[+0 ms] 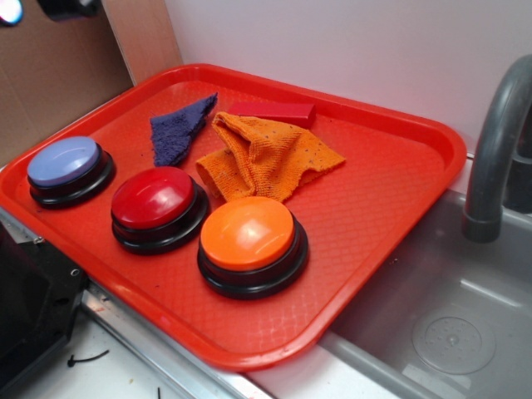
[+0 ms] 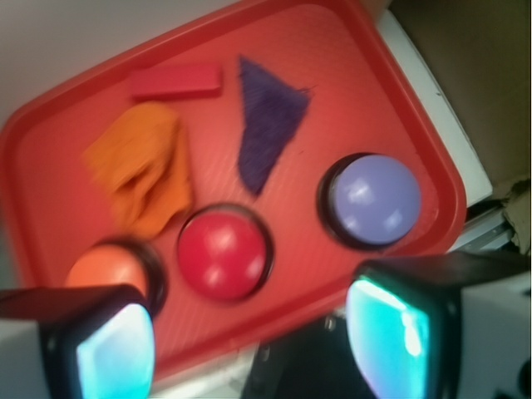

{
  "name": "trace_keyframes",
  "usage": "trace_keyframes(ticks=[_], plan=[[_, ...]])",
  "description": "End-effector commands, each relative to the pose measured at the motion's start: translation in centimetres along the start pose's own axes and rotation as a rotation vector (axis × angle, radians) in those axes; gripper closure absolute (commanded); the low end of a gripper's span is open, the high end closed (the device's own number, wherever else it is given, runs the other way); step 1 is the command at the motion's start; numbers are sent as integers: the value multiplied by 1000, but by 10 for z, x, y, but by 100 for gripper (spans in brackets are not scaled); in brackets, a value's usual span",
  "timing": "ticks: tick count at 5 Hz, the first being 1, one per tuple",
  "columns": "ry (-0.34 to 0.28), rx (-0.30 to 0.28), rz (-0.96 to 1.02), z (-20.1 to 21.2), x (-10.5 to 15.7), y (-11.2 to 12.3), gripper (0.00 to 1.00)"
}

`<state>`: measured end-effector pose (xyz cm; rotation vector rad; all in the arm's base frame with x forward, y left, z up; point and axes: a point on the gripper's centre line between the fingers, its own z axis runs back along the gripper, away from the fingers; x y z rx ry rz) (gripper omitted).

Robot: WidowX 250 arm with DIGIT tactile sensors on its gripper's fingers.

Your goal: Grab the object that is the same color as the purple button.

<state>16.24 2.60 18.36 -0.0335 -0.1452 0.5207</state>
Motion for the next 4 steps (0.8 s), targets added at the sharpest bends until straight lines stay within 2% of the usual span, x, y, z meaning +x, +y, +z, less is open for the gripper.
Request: trace_keyframes(ticks=[1, 2, 3, 4], plan=[[-67, 68, 128, -61, 52, 16, 0], [-131, 19, 256, -90, 63, 10, 0], [-129, 69, 294, -124, 75, 8, 0], [-134, 60, 304, -147, 80, 4, 0]])
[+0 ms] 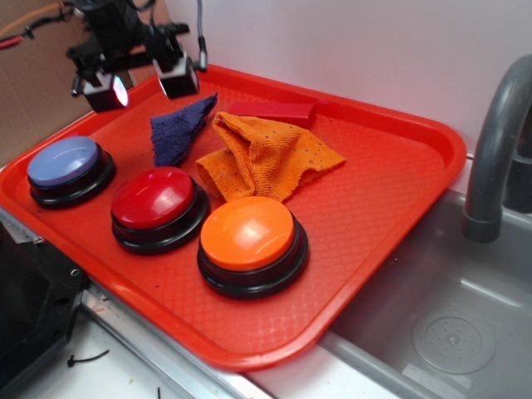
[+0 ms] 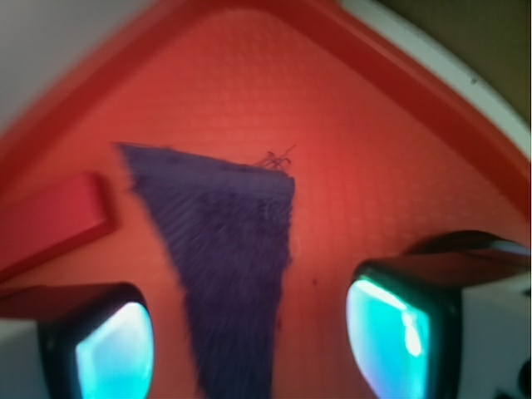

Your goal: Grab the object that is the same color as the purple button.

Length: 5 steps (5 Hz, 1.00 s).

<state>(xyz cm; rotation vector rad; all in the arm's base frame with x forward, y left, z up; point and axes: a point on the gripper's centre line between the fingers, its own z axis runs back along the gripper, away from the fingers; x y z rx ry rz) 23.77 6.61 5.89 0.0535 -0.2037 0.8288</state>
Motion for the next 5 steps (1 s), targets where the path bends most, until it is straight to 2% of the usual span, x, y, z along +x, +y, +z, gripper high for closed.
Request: trace_keyframes(ticks=[1, 2, 3, 4, 5], plan=[[-32, -17, -9, -37, 10, -12, 0], [1, -30, -9, -50, 11, -8, 0], [-6, -35, -2, -55, 12, -4, 78], [-11, -48, 11, -46, 12, -3, 100], [-16, -27, -48, -27, 14, -7, 100]])
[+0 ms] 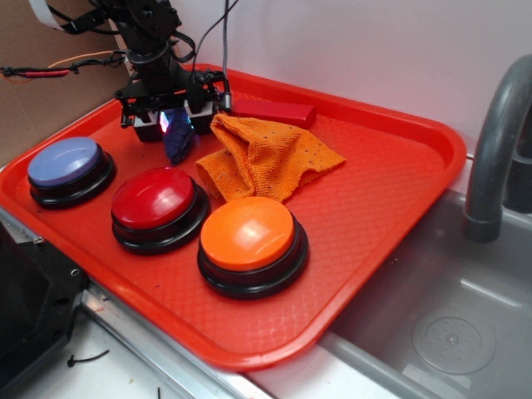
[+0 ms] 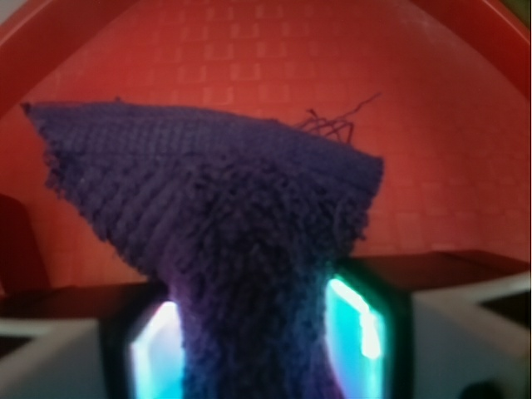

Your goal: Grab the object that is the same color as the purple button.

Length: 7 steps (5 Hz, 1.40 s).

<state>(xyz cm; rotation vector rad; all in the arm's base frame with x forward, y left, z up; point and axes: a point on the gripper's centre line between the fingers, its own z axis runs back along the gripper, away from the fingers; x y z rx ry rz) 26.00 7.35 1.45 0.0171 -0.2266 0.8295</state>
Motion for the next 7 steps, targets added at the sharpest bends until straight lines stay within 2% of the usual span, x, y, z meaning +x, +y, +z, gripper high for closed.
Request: trace_keyframes(ticks=[1, 2, 3, 4, 5, 6, 7], plan=[[9, 22, -122, 44, 5, -3, 100], [87, 18, -313, 94, 3, -17, 100], [125, -10, -410, 135, -6, -28, 100], [90, -20, -444, 186, -19, -36, 100], [98, -113, -462, 225, -23, -32, 100], [85, -141, -537, 243, -28, -31, 100], [92, -94, -561, 235, -27, -32, 100]])
